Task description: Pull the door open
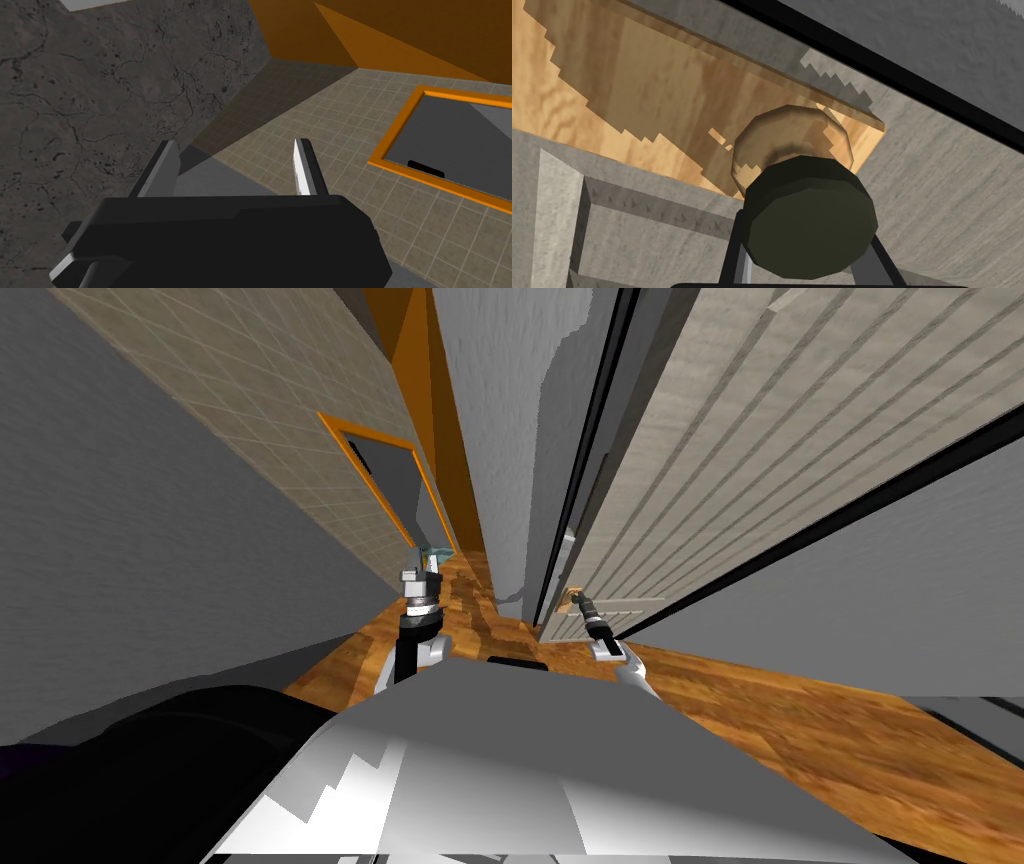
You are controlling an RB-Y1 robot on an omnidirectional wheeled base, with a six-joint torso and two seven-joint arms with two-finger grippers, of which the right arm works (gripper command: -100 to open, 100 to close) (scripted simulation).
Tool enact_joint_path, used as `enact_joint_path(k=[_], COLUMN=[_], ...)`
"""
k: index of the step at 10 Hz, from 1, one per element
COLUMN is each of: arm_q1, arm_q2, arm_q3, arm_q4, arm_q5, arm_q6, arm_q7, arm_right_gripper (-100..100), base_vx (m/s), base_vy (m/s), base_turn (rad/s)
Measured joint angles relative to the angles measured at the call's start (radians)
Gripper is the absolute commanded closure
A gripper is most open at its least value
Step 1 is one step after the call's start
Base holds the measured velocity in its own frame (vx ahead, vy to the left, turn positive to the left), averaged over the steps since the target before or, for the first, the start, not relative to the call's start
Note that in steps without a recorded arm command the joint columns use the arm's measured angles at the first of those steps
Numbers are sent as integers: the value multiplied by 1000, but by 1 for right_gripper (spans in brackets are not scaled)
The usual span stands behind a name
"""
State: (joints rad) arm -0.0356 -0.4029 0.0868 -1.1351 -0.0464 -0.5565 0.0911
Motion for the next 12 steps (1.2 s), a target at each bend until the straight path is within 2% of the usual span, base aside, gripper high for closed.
enact_joint_path(k=[9,11,12], arm_q1=[29,36,37], arm_q2=[2,2,3], arm_q3=[-4,-7,-6], arm_q4=[-18,-29,-30], arm_q5=[-203,-258,-273], arm_q6=[20,34,36], arm_q7=[-210,-260,-280], arm_right_gripper=[100,100,100], base_vx=[-61,-63,-42], base_vy=[-46,-46,-24], base_turn=[120,139,98])
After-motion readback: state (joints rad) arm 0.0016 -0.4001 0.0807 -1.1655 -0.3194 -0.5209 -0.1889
